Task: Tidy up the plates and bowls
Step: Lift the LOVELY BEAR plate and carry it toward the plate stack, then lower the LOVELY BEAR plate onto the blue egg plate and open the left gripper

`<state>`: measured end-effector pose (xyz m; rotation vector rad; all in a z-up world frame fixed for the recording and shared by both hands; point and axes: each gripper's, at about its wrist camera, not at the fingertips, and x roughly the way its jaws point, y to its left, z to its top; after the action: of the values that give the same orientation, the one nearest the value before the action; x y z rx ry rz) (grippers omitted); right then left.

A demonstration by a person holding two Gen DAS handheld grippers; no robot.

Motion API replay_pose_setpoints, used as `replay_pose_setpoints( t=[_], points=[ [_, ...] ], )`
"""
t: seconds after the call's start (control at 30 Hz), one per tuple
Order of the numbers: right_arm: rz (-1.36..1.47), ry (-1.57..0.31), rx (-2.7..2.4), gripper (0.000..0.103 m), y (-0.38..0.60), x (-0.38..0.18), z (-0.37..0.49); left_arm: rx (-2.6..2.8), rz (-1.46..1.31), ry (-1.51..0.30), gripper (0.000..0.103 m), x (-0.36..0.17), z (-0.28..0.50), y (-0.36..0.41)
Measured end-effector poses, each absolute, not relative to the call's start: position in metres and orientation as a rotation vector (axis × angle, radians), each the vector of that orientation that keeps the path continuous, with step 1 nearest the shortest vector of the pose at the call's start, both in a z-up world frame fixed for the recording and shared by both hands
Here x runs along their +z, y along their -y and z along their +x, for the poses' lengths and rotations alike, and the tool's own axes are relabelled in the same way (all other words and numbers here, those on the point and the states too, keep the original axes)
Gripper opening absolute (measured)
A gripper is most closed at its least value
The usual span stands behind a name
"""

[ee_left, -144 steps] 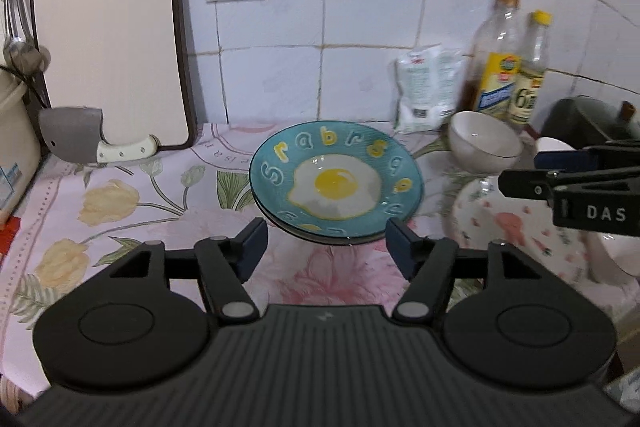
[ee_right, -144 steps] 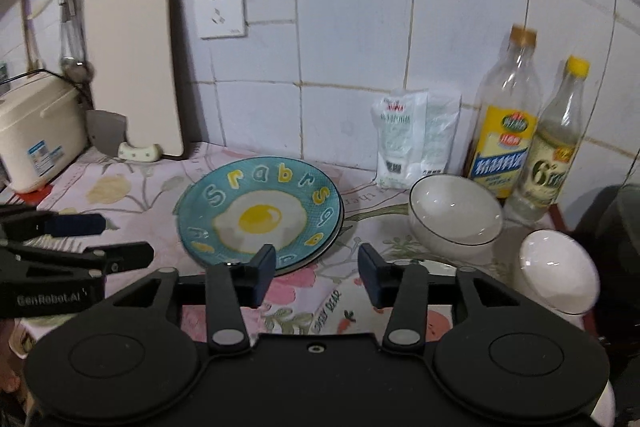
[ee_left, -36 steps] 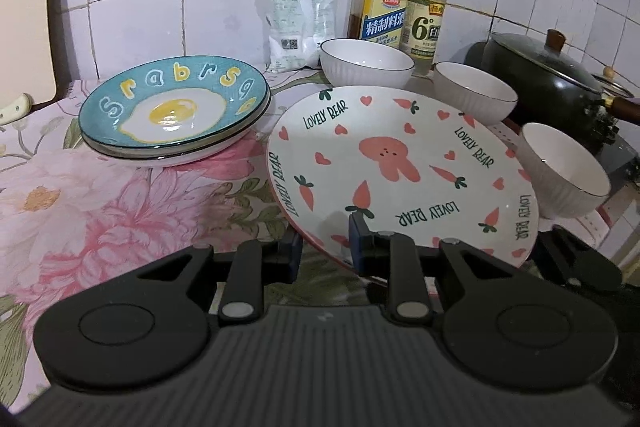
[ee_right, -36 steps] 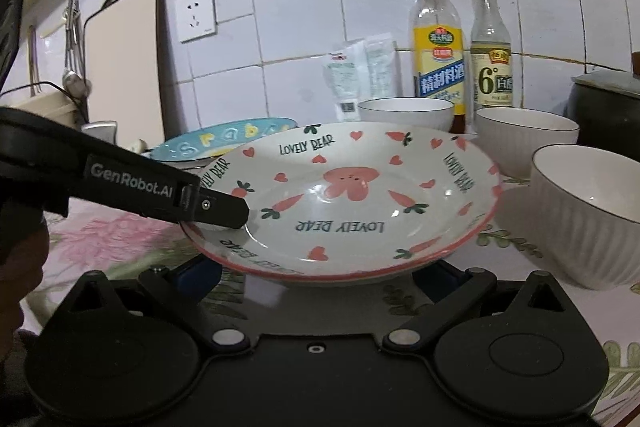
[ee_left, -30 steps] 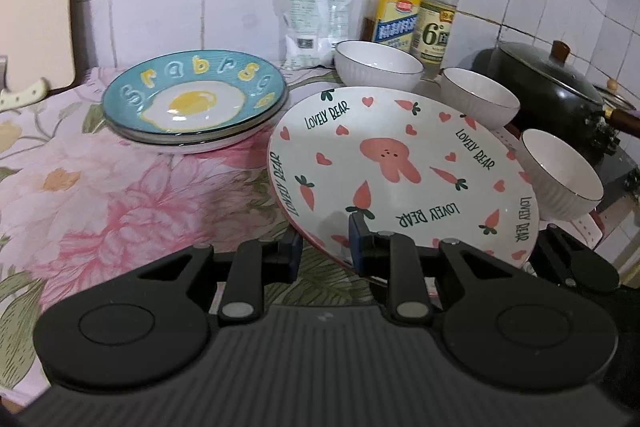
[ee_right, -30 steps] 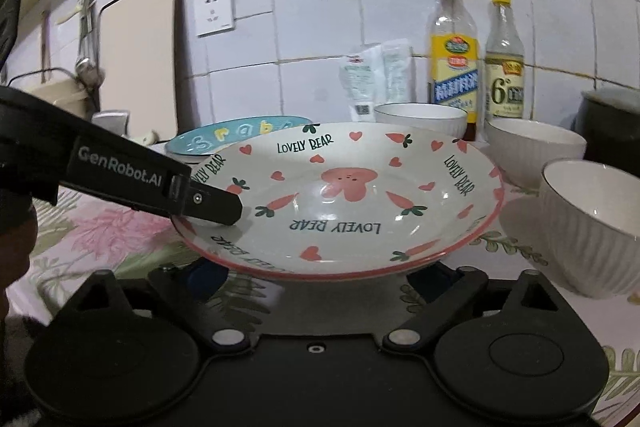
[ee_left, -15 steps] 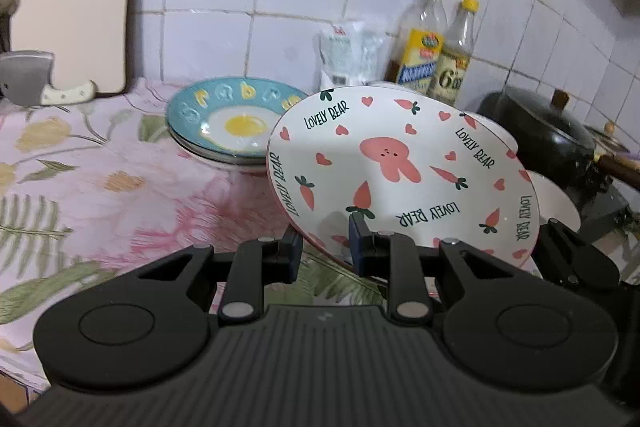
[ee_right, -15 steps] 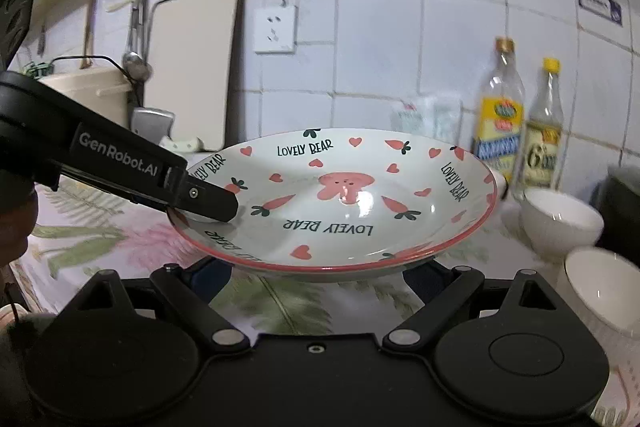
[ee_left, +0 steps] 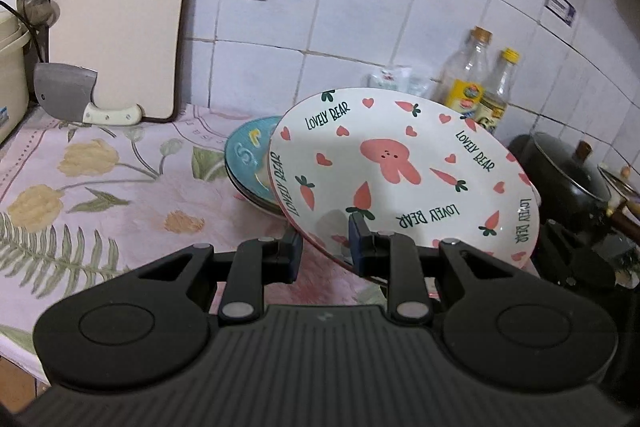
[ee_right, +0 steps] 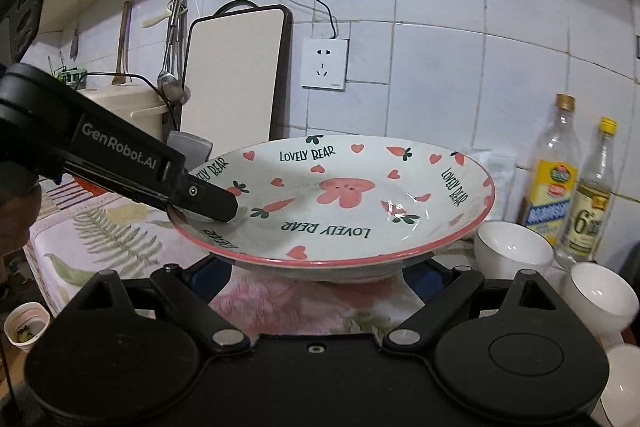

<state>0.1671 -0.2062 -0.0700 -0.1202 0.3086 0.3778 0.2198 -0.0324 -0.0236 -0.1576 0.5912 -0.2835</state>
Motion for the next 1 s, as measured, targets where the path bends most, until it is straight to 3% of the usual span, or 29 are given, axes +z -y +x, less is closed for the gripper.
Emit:
replay_pose_setpoints(
  t=[0.37,1.0],
  points=[
    [-0.087,-0.369,0.421,0.095,0.199,-0.087,0.242,-0.23,-0.175,-0.622,0.023,-0.043,0.287,0.022],
    [-0.002,-0.669,0.435,0.095,0.181,-0.107,0.331,-0.135,-0.239,-0.754,0.023,-0.078,0.368,0.014]
  ],
)
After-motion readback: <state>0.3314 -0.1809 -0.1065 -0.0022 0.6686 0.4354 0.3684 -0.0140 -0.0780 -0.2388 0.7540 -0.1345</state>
